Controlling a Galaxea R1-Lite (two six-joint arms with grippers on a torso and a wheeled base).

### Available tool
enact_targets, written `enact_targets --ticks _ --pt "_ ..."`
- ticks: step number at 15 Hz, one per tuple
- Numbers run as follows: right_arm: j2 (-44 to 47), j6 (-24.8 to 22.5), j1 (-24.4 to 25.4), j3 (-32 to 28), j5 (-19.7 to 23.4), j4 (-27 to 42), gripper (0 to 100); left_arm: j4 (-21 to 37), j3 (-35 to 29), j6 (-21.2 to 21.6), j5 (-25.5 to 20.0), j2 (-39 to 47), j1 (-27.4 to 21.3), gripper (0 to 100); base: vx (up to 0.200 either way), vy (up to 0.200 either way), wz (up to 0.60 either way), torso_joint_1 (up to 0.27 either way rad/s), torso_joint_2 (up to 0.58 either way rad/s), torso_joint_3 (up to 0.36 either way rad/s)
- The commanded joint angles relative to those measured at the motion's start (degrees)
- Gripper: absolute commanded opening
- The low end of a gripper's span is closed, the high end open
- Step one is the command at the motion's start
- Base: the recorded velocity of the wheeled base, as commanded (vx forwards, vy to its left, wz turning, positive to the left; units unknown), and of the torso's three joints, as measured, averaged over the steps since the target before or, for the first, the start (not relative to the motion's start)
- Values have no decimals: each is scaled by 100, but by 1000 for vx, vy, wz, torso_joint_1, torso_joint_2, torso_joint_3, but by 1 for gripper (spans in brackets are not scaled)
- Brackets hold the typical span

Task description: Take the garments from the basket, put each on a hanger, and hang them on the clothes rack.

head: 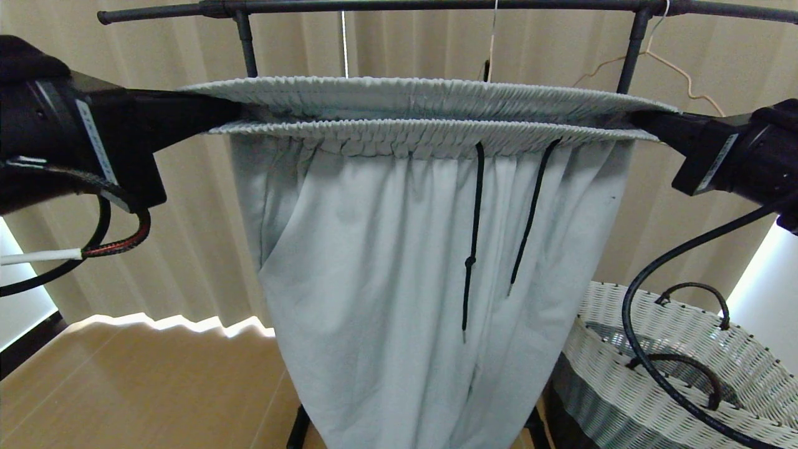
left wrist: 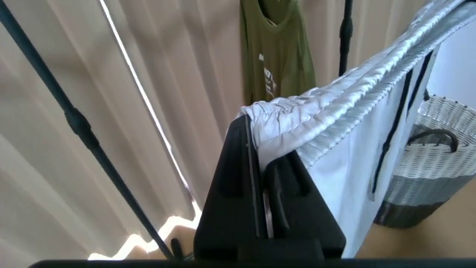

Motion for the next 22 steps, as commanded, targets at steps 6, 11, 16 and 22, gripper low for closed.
enact_targets --ticks 6,11,16,22 --pt "-32 26 15 248 3 -1 100 -3 127 -7 14 -21 -19 0 0 0 0 0 0 0" --pt "-103 351 147 538 91 -10 100 50 215 11 32 -21 86 0 0 0 0 0 0 0" --pt "-410 500 182 793 829 -89 100 -3 540 336 32 -21 991 0 0 0 0 0 0 0" --pt "-481 562 182 1593 1743 -1407 100 -30 716 371 23 14 1141 0 0 0 0 0 0 0"
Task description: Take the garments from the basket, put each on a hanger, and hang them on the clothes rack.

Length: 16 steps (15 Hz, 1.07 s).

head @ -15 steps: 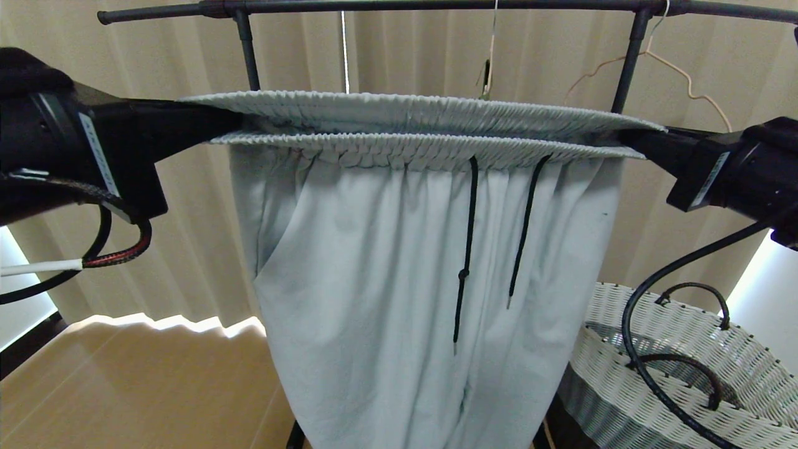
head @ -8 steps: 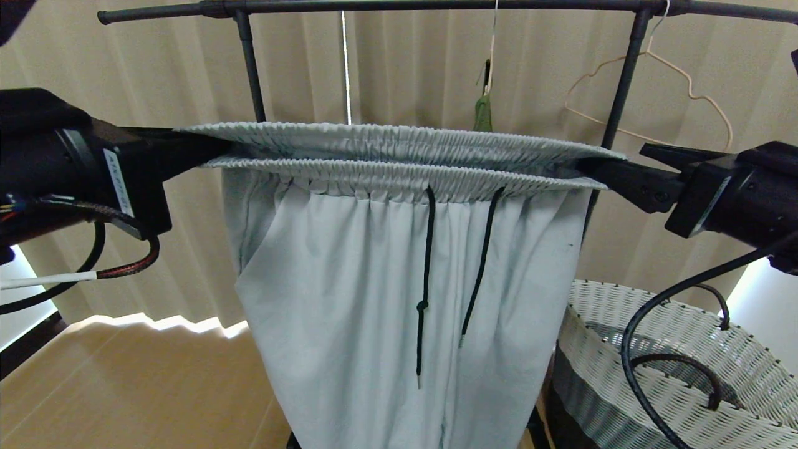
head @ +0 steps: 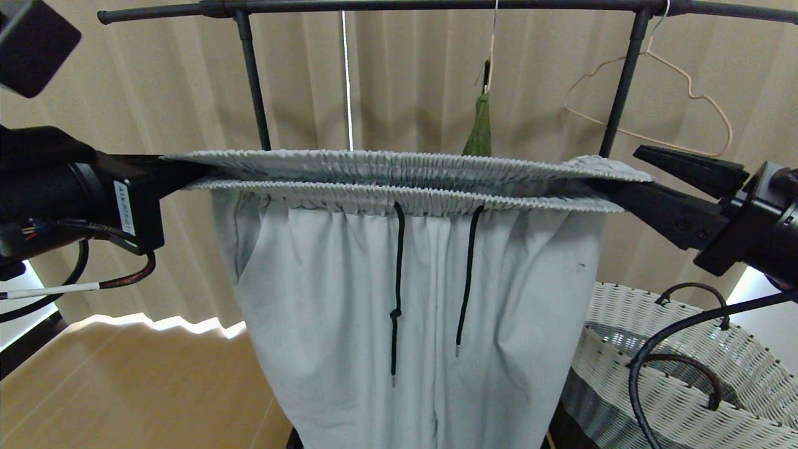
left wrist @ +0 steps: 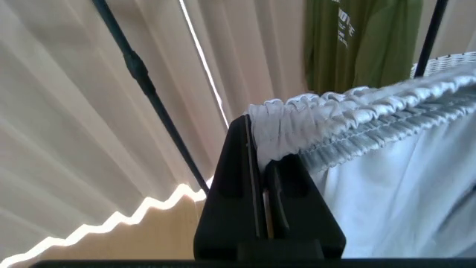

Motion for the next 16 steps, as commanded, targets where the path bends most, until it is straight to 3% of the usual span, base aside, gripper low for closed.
enact_targets --ticks 1,5,11,14,16 --pt "-126 0 5 154 132 -16 100 -4 -9 -3 8 28 6 0 0 0 0 0 0 0" --pt "-442 -35 5 506 764 45 100 -338 -53 -12 17 63 15 0 0 0 0 0 0 0" --pt "-556 -167 -65 558 791 54 100 -312 -18 -12 35 19 15 0 0 0 0 0 0 0" --pt "-706 -1204 -1129 558 342 652 100 -285 272 217 44 -350 252 0 0 0 0 0 0 0" --pt "-969 -1442 -1480 549 -62 1355 100 -294 650 454 0 -658 525 0 0 0 0 0 0 0"
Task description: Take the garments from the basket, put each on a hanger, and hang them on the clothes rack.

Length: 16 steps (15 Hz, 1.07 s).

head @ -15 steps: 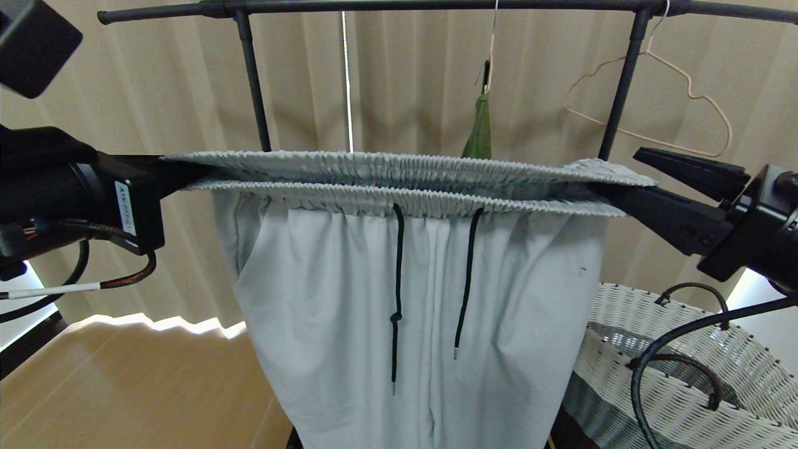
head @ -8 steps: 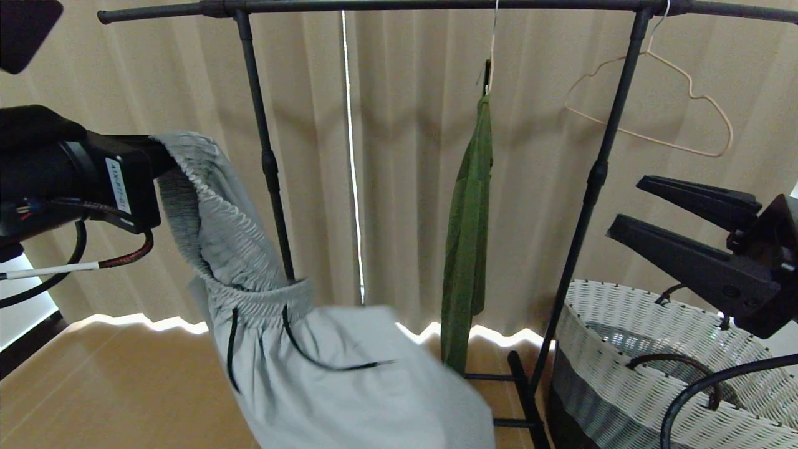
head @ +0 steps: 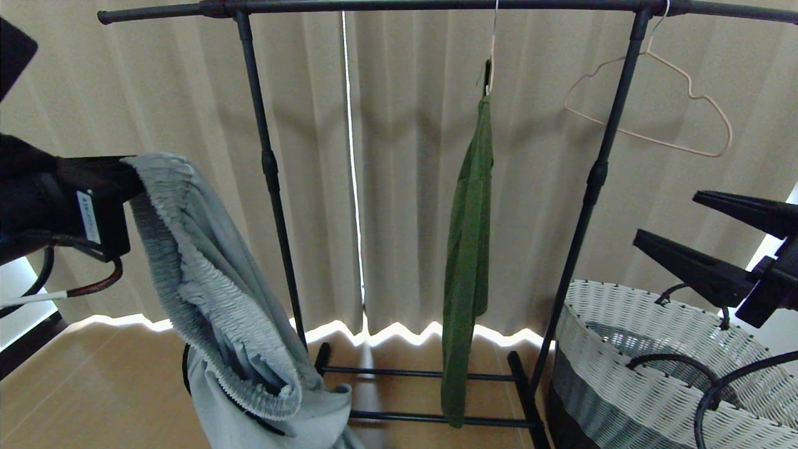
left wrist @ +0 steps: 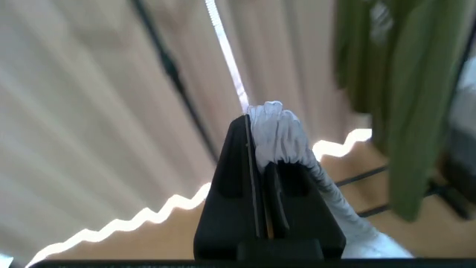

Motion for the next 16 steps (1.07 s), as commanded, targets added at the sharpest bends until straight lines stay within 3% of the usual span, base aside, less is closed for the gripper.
enact_targets --ticks 1,4,8,10,14,16 --pt "-373 -123 -389 -8 -351 403 100 -8 353 96 -23 -416 259 0 0 0 0 0 0 0" --pt "-549 -123 -758 1 -1010 553 100 -8 608 105 -198 -601 364 0 0 0 0 0 0 0" --pt "-523 -123 -1259 19 -1010 518 100 -51 696 -88 -884 -583 373 0 0 0 0 0 0 0" --pt "-514 -114 -1391 63 -1001 509 100 -192 898 -194 -1016 -610 364 0 0 0 0 0 0 0" --pt "-514 -70 -1689 203 -966 500 100 -1669 2093 -396 -1323 -610 391 0 0 0 0 0 0 0" --pt "-461 -70 -1698 177 -966 500 100 -1730 2198 -370 -1385 -601 566 0 0 0 0 0 0 0"
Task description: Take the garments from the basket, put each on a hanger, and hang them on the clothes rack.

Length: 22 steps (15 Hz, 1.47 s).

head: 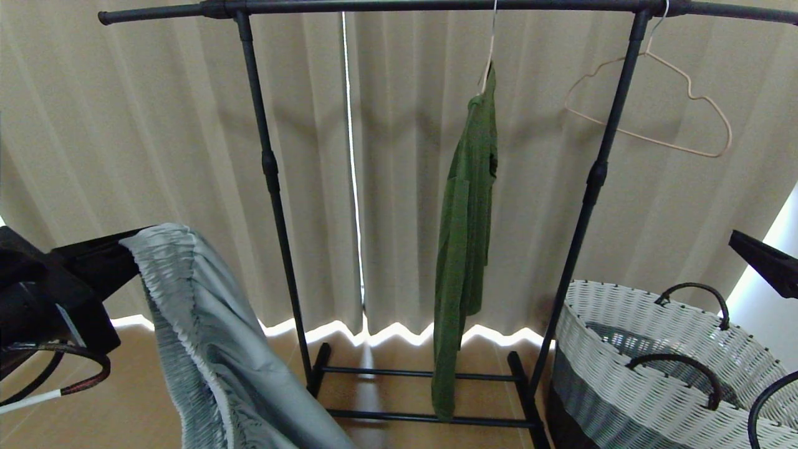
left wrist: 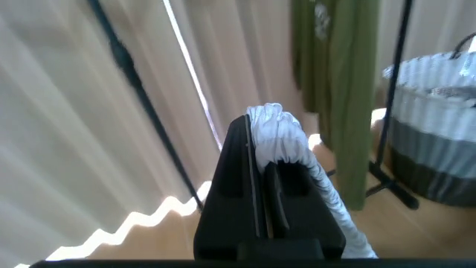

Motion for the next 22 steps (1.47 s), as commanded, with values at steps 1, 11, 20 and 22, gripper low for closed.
enact_targets --ticks 1,11,20,22 --pt "97 23 -18 0 28 -27 100 -13 137 3 -12 30 233 0 0 0 0 0 0 0" --pt "114 419 -124 123 301 -309 100 -4 -65 179 5 12 444 0 0 0 0 0 0 0" --pt "123 410 -133 115 301 -309 100 -4 -74 206 -3 56 444 0 0 0 0 38 -71 -56" --pt "123 410 -133 106 301 -309 100 -4 -48 232 -12 38 435 0 0 0 0 178 -217 -264"
